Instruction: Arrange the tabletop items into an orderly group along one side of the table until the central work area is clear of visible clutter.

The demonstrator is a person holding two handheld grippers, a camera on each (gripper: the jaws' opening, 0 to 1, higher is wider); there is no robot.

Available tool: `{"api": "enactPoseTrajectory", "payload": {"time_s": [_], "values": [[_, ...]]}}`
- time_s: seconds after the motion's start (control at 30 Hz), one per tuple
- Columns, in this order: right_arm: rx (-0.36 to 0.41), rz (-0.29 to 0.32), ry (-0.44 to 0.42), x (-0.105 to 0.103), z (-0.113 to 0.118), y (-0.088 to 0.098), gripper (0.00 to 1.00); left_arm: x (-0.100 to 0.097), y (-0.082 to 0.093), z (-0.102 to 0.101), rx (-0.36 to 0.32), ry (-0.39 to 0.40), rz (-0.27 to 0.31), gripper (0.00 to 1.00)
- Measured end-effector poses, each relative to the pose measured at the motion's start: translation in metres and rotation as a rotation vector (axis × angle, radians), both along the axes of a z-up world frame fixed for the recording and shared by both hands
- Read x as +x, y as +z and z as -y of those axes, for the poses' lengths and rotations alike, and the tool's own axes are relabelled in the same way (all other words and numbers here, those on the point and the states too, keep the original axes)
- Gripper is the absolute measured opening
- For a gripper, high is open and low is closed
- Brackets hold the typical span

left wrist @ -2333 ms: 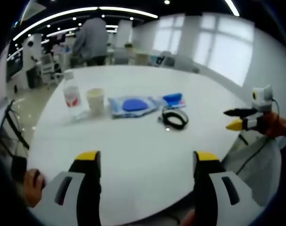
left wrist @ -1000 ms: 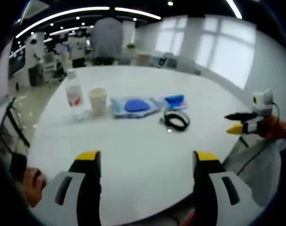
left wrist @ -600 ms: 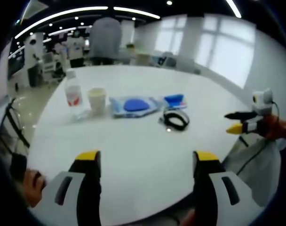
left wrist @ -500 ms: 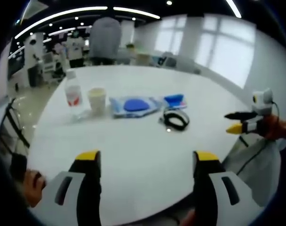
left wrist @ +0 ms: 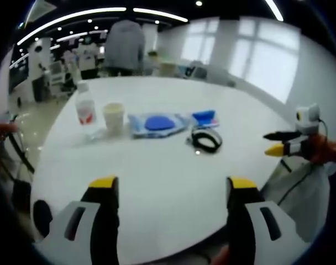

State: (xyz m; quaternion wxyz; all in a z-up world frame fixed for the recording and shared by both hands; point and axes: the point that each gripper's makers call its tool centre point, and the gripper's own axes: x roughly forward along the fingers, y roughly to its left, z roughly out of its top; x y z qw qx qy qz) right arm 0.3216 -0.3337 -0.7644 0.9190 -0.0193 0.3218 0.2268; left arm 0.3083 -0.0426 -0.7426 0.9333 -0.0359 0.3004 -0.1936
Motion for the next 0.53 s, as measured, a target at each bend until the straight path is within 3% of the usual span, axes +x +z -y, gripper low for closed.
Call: {"api": "enactPoseTrajectory", "payload": {"time_s": [0.53], "values": [[0.007, 0.007, -0.012, 0.0024, 0.003, 0.0019, 0.77, 0.0005, -0.0001, 0.0031, 0.009, -0.012, 0.001, 0.76]]}}
